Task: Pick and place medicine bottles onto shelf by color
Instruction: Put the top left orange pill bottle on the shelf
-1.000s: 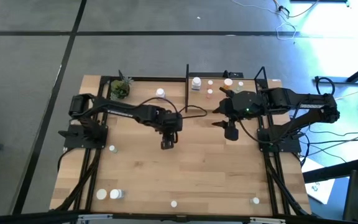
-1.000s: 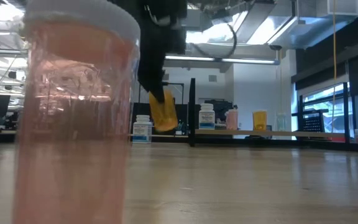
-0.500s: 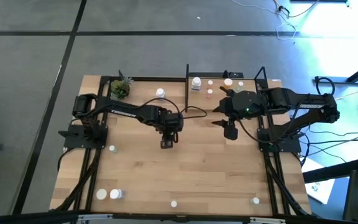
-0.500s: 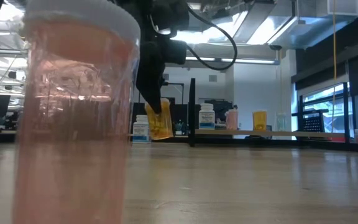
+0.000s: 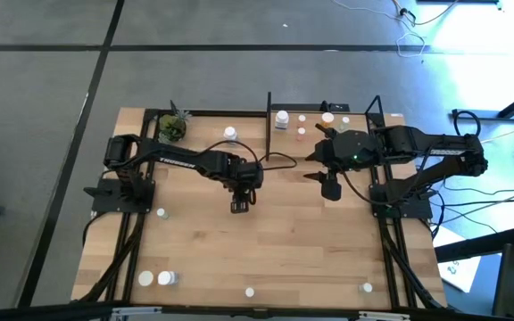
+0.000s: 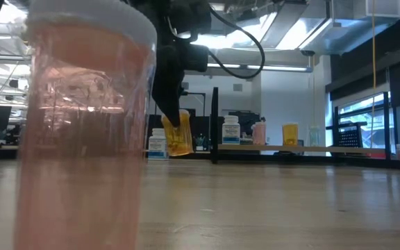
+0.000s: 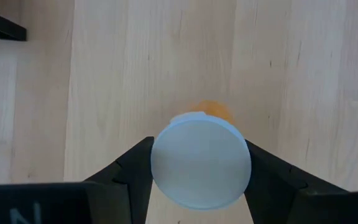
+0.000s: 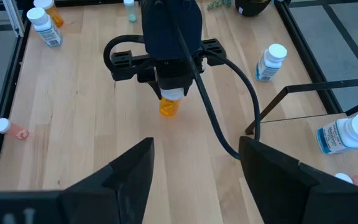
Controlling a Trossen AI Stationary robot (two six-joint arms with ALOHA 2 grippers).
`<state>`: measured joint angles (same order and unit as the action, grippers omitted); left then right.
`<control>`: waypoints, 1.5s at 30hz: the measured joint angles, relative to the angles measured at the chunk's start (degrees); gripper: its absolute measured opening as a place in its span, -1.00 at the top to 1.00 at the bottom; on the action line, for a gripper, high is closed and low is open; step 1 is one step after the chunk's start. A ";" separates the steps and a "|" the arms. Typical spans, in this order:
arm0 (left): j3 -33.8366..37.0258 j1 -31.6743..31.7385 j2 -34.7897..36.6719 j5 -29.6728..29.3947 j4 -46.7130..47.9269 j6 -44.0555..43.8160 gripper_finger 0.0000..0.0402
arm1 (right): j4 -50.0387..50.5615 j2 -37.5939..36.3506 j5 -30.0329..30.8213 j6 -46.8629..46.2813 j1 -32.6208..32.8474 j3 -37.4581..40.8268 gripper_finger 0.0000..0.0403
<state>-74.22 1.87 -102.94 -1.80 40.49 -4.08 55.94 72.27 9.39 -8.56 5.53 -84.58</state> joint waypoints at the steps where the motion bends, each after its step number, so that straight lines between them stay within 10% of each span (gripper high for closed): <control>1: 0.00 0.00 0.00 0.06 0.00 -0.02 0.07 | 0.00 0.00 0.00 0.00 -0.01 0.00 -0.17; 45: 0.00 0.11 0.07 -0.46 6.84 -5.70 0.01 | 0.00 0.00 0.00 0.00 0.00 0.00 -0.17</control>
<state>-74.22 1.98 -102.87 -2.26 47.33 -9.78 55.94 72.27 9.39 -8.56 5.53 -84.58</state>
